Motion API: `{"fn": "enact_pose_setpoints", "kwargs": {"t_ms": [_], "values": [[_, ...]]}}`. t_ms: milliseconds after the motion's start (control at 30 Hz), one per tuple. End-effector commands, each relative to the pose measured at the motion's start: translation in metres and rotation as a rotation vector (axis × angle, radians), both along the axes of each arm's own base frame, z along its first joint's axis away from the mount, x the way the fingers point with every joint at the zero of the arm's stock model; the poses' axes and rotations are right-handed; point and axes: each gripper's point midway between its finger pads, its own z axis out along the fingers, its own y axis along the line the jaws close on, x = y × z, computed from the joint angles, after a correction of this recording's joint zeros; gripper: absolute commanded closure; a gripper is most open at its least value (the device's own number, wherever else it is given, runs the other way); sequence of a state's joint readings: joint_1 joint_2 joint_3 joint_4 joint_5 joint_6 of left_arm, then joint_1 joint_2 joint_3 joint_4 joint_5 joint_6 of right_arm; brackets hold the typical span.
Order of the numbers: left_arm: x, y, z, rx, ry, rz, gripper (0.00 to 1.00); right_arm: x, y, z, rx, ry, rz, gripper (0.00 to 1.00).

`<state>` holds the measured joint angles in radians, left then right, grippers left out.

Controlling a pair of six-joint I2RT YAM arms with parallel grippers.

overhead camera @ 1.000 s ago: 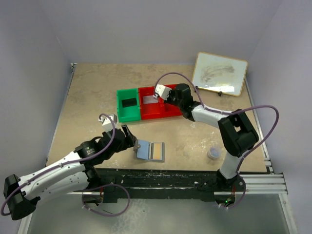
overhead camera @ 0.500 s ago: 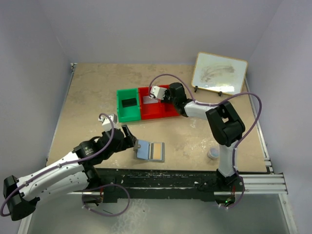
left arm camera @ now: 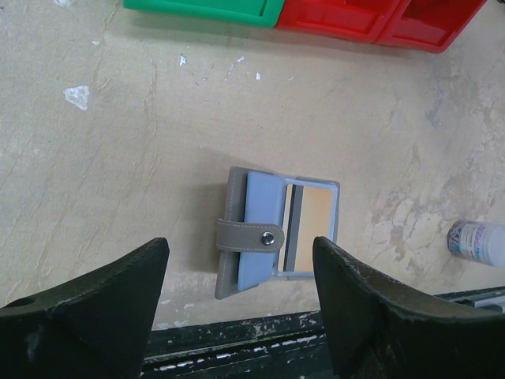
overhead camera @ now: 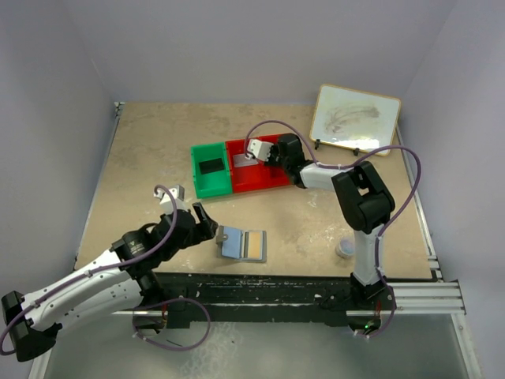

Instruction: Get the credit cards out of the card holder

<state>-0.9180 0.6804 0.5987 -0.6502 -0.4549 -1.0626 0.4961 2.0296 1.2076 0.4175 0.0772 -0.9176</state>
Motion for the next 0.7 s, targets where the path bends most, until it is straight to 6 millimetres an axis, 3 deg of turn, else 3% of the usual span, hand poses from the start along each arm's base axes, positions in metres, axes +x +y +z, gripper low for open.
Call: {"fn": "enact_pose_setpoints", "kwargs": {"t_ms": [0, 300, 367, 667], "values": [[0.005, 0.002, 0.017, -0.021, -0.033, 0.026, 0.28, 0.01, 0.008, 0.026, 0.036, -0.064, 0.039, 0.9], [0.004, 0.002, 0.022, -0.047, -0.04, 0.032, 0.28, 0.008, 0.009, 0.006, 0.001, 0.015, 0.06, 0.81], [0.004, 0.004, 0.023, -0.046, -0.041, 0.037, 0.27, 0.008, 0.008, 0.006, 0.004, 0.023, 0.063, 0.76], [0.003, 0.006, 0.017, -0.033, -0.031, 0.041, 0.27, 0.001, 0.002, 0.002, -0.006, 0.077, 0.083, 0.7]]}}
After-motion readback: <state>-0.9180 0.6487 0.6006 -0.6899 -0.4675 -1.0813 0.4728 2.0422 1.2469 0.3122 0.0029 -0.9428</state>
